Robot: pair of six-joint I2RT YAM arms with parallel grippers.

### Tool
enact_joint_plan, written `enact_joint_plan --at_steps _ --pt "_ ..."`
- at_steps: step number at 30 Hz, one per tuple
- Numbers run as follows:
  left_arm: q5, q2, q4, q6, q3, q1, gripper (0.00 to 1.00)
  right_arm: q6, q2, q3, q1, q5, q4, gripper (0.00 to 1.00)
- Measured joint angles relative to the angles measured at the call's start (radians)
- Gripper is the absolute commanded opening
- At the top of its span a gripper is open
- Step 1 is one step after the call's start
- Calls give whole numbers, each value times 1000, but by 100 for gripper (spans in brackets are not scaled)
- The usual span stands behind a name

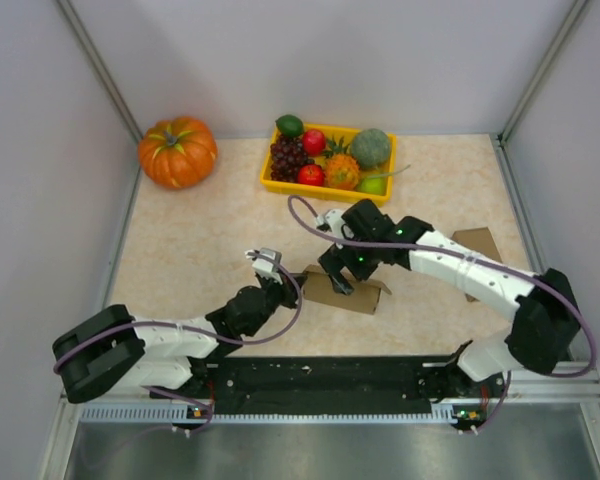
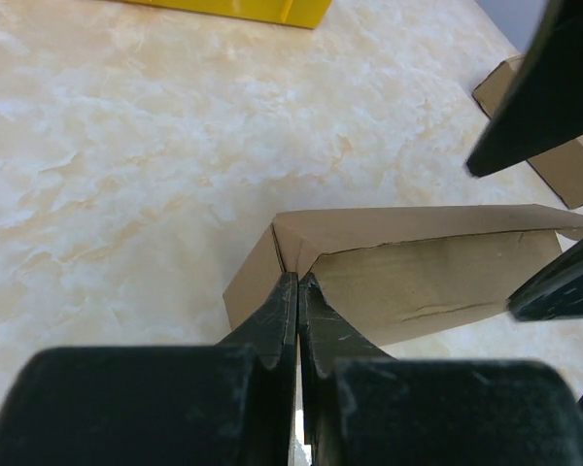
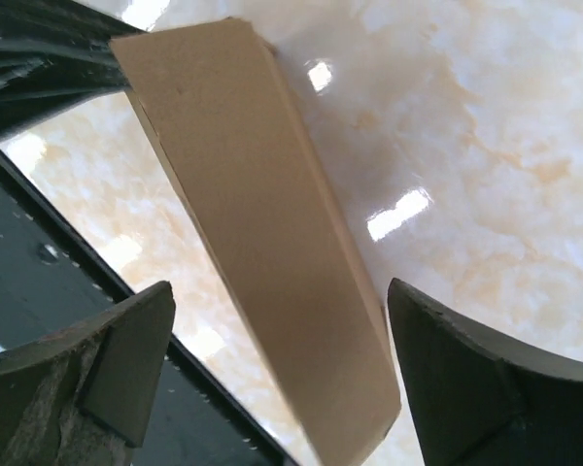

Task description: Fold the paper box

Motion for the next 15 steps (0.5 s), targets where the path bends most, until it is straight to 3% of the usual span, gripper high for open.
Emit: enact_joint_plan --at_steps 2,7,10,12,15 --pt "-8 5 -7 -5 7 -3 0 68 -56 2 -16 17 -18 92" --pt "-34 -3 -72 -35 37 -10 0 303 -233 3 -45 88 -140 79" --pt "-47 -23 -122 -45 50 -15 0 429 -341 -50 -42 114 -203 76" --pt "-52 -32 -150 -51 56 -18 0 490 -396 -92 -31 160 -254 65" --pt "-58 -36 -181 -53 71 -23 0 527 -418 -126 -6 233 -284 59"
